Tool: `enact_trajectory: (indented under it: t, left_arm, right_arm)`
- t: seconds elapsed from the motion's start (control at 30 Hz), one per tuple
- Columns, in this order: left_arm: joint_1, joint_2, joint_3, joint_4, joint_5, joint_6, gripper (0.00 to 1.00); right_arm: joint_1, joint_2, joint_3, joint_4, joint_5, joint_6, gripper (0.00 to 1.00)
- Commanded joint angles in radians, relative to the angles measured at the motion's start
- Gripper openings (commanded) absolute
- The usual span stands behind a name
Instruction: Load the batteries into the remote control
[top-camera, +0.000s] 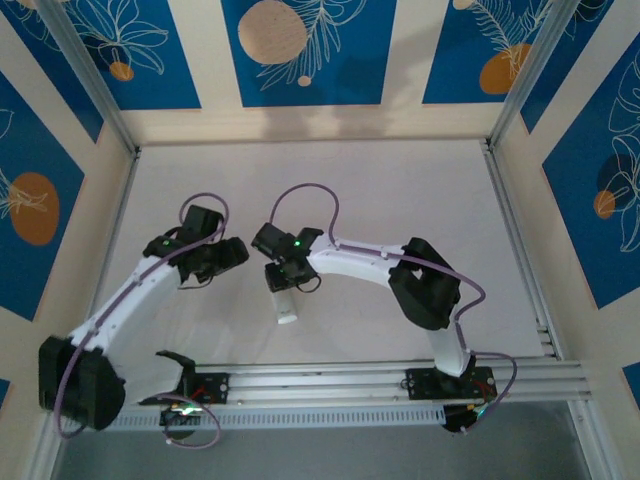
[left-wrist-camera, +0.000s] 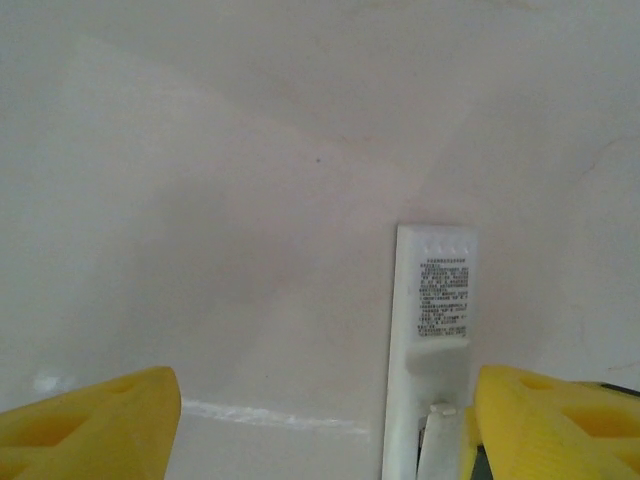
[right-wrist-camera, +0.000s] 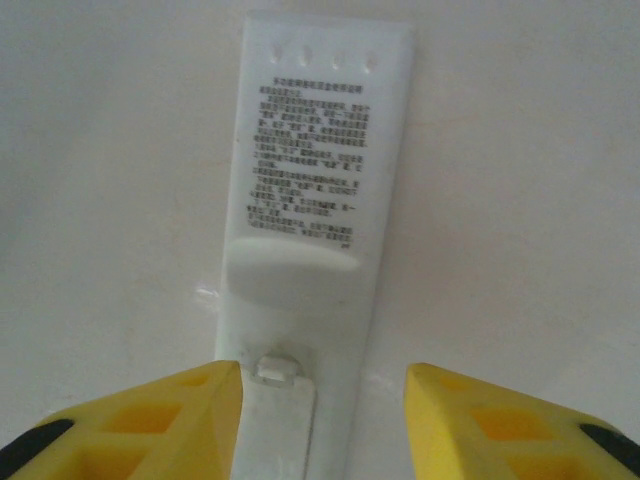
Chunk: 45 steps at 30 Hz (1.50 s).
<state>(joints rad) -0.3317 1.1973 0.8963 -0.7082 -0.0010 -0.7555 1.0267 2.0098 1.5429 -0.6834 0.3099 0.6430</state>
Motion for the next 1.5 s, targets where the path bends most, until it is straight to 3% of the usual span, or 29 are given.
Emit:
enact_trajectory:
  t: [0.0, 0.37, 0.87, 1.27, 1.37, 1.47]
  left_arm:
    - [0.010, 0.092, 0.042, 0.027, 0.089, 0.020, 0.77]
    - [0.011, 0.079, 0.008, 0.033, 0.006, -0.016, 0.78]
    - [0.011, 0.064, -0.027, 0.045, 0.001, -0.013, 0.79]
    - [0.011, 0.030, -0.043, 0.079, 0.047, 0.055, 0.81]
    - [0.011, 0.006, -0.047, 0.076, 0.040, 0.072, 0.81]
    - [0.011, -0.009, -0.054, 0.077, 0.048, 0.084, 0.81]
  right_arm:
    - [0.019, 0.018, 0.041, -0.034, -0.018, -0.004, 0.43]
    - [0.023, 0.061, 0.043, -0.024, -0.051, -0.005, 0.19]
    - [0.036, 0.050, 0.049, -0.059, -0.037, 0.006, 0.18]
    - [0.043, -0.113, -0.003, -0.058, 0.028, -0.001, 0.36]
    - [0.042, -0.113, -0.041, -0.049, 0.032, -0.054, 0.46]
    - [0.033, -0.132, -0.109, 0.011, -0.010, -0.213, 0.54]
